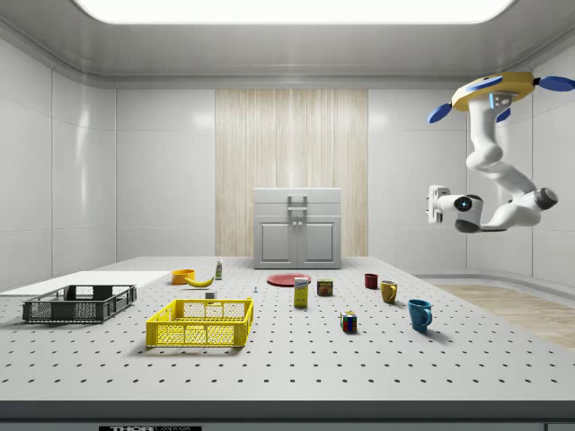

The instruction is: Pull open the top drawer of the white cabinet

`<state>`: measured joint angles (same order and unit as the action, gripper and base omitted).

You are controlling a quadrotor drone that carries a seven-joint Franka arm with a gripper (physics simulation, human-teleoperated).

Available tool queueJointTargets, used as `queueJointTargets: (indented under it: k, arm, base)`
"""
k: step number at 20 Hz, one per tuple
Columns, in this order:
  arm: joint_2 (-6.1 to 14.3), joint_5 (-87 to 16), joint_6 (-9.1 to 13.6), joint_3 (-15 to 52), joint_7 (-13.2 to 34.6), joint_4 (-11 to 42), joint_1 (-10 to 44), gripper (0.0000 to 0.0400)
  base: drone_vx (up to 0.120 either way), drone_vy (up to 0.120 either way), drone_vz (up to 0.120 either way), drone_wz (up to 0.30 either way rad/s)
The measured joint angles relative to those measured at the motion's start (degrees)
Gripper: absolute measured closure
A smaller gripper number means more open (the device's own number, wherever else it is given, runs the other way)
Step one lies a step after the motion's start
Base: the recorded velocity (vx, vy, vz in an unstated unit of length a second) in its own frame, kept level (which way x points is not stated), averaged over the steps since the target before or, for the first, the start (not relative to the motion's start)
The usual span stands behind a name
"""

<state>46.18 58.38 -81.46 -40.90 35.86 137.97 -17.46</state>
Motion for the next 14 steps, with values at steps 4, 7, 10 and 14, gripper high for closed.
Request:
queueJointTargets:
  k: [4,7,10,14]
  arm:
    - [1.1,-0.2,-1.2,-1.1,0.4,0.5,-1.7,0.0095]
    - [2.0,-0.5,-2.1,-1.8,0.8,0.7,-2.9,0.0095]
    - [2.8,-1.0,-3.0,-2.4,1.2,0.9,-4.1,0.0095]
    - [3.9,-1.6,-4.1,-3.2,1.8,1.1,-5.5,0.0095]
  base:
    - [0.120,-0.120,0.120,0.000]
    - [0.120,-0.120,0.120,0.000]
    - [0.120,-0.120,0.120,0.000]
    - [0.120,-0.120,0.100,0.000]
